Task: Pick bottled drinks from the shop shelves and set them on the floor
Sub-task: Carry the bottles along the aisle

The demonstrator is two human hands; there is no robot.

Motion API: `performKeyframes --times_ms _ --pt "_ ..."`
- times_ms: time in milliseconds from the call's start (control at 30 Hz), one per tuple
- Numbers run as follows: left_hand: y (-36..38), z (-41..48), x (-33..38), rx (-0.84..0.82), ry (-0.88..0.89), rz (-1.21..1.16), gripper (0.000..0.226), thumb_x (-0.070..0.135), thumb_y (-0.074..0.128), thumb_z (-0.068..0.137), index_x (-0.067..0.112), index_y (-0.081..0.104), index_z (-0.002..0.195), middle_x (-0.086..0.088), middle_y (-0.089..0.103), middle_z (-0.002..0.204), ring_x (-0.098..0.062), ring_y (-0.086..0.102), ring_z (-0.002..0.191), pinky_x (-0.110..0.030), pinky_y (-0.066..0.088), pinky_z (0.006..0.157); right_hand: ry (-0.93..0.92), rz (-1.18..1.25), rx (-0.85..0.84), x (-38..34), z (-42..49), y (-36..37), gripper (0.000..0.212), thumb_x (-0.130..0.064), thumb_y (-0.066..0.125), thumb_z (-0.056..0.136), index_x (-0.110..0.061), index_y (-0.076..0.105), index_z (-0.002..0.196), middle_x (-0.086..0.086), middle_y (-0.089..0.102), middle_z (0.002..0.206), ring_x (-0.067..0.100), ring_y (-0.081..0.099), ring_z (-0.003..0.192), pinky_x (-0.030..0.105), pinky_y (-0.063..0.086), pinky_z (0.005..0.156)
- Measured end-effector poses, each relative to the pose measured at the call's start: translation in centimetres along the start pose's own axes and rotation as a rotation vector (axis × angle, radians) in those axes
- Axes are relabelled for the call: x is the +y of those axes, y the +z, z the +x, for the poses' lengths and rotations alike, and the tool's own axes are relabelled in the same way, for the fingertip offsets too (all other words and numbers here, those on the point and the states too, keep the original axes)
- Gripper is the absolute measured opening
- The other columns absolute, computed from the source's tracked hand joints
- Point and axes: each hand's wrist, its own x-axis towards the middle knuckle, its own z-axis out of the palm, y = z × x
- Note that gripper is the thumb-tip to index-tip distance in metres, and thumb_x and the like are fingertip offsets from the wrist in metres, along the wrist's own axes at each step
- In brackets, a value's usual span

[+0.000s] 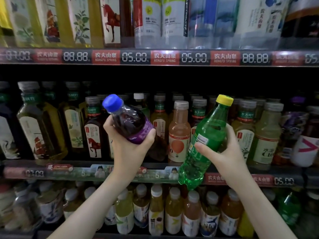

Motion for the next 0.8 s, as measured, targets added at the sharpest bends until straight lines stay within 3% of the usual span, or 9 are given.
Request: performKeyframes --times_ms 67,133,200,367,433,567,667,800 --pt "-0.6 -0.1 1.1 0.005 -0.025 -0.056 0.078 0.034 0.074 0.071 0.009 0.027 0.128 0.026 0.041 0.114 0.005 0.05 0.105 -0.01 0.043 0.087 -0.004 0.002 -0.007 -0.1 -0.1 0.2 0.079 -0.053 0.079 0.062 -0.037 0.043 0.131 -0.025 0.063 0.111 -0.004 0.061 0.102 0.019 0.05 0.079" --pt "-1.2 -0.3 2.1 -0.054 -0.091 -0.13 0.072 0.036 0.075 0.069 0.012 0.035 0.124 0.019 0.049 0.111 0.0 0.055 0.102 -0.011 0.045 0.084 0.01 -0.002 -0.01 -0.3 -0.5 0.2 0.078 -0.052 0.079 0.062 -0.039 0.044 0.13 -0.026 0.062 0.112 -0.004 0.061 0.102 0.018 0.051 0.078" --pt "-1.5 -0.9 2.9 -0.162 -0.178 -0.199 0.065 0.039 0.077 0.067 0.018 0.045 0.119 0.012 0.057 0.106 -0.004 0.06 0.099 -0.014 0.048 0.08 0.04 -0.004 -0.006 -0.5 -1.1 -0.1 0.074 -0.053 0.079 0.06 -0.046 0.045 0.125 -0.029 0.061 0.111 -0.007 0.06 0.101 0.015 0.052 0.074" --pt "-1.6 -5.4 3.1 -0.459 -0.332 -0.221 0.058 0.045 0.08 0.06 0.041 0.053 0.111 0.021 0.066 0.104 0.001 0.064 0.096 -0.011 0.049 0.077 0.109 -0.079 -0.05 -0.3 -4.1 -1.7 0.056 -0.046 0.078 0.06 -0.062 0.048 0.105 -0.041 0.06 0.102 -0.019 0.057 0.095 -0.003 0.041 0.067" --pt "-1.7 -8.3 2.9 -0.573 -0.367 -0.17 0.057 0.044 0.081 0.06 0.052 0.051 0.108 0.025 0.065 0.105 0.006 0.063 0.097 -0.006 0.046 0.076 0.175 -0.109 -0.13 0.8 -6.1 -2.4 0.056 -0.043 0.08 0.061 -0.054 0.05 0.107 -0.039 0.061 0.102 -0.018 0.058 0.094 -0.002 0.042 0.069" --pt "-2.4 -15.8 1.7 -0.748 -0.542 -0.026 0.059 0.05 0.081 0.057 0.055 0.048 0.106 0.032 0.065 0.099 0.014 0.061 0.091 -0.001 0.041 0.072 0.352 -0.115 -0.352 4.9 -11.2 -2.7 0.058 -0.02 0.086 0.068 -0.04 0.052 0.11 -0.033 0.065 0.098 -0.014 0.06 0.09 0.0 0.042 0.069" --pt "-3.7 -22.5 0.1 -0.785 -0.795 0.101 0.059 0.061 0.076 0.05 0.047 0.051 0.102 0.041 0.062 0.096 0.019 0.058 0.09 -0.002 0.04 0.073 0.497 -0.116 -0.491 9.9 -16.3 -1.7 0.059 -0.014 0.087 0.066 -0.033 0.055 0.112 -0.02 0.069 0.095 -0.013 0.061 0.09 0.002 0.041 0.071" --pt "-6.1 -34.3 -2.6 -0.76 -1.081 0.254 0.06 0.061 0.074 0.045 0.039 0.052 0.097 0.039 0.063 0.09 0.019 0.058 0.085 -0.002 0.039 0.071 0.7 -0.094 -0.591 19.6 -25.5 -0.6 0.053 -0.012 0.089 0.062 -0.028 0.057 0.101 -0.019 0.07 0.086 -0.013 0.062 0.081 0.004 0.042 0.069"
